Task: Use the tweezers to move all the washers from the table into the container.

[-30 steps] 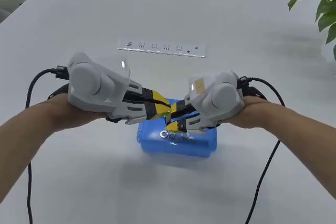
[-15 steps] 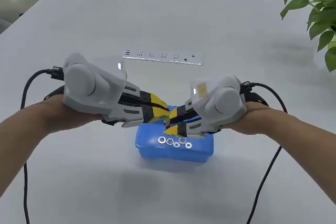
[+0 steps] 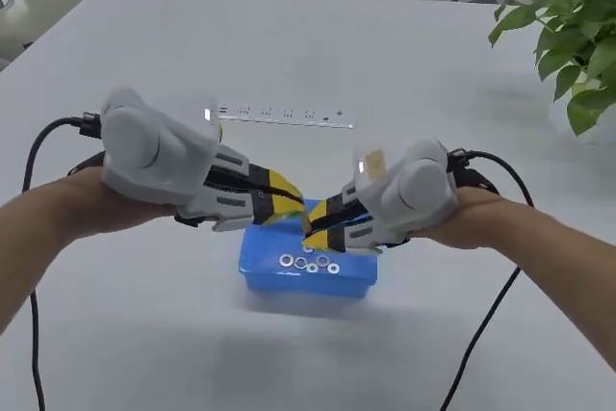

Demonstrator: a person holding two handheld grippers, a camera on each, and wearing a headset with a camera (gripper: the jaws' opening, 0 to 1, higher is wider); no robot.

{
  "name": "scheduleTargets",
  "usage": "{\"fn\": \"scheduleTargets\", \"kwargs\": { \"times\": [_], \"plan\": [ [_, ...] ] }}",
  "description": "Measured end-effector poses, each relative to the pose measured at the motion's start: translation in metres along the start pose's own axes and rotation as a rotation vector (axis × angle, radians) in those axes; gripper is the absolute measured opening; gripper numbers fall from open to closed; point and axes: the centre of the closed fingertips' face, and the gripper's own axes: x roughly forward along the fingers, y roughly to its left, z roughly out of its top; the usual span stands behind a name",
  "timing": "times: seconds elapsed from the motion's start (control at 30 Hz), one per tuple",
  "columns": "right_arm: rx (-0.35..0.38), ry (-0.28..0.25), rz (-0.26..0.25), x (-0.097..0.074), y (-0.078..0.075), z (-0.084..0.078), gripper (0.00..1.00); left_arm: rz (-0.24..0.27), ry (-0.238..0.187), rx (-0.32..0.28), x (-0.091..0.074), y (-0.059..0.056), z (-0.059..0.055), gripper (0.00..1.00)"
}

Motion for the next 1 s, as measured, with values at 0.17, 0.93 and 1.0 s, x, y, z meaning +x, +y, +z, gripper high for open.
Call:
{"fn": "scheduleTargets", "kwargs": {
  "times": [0.17, 0.93, 1.0],
  "plan": [
    [-0.010, 0.023, 0.001, -0.005, 0.007, 0.001, 0.08, -0.010, 0.017, 0.009, -0.005, -0.008, -0.001, 0.05],
    [-0.013, 0.099, 0.053, -0.010, 0.055, -0.014, 0.08, -0.084, 0.139, -0.014, -0.003, -0.055, -0.047, 0.05],
    [-0.008, 0.108, 0.062, -0.007, 0.061, -0.016, 0.08, -0.090, 0.149, -0.023, -0.002, -0.059, -0.052, 0.05]
  ]
}}
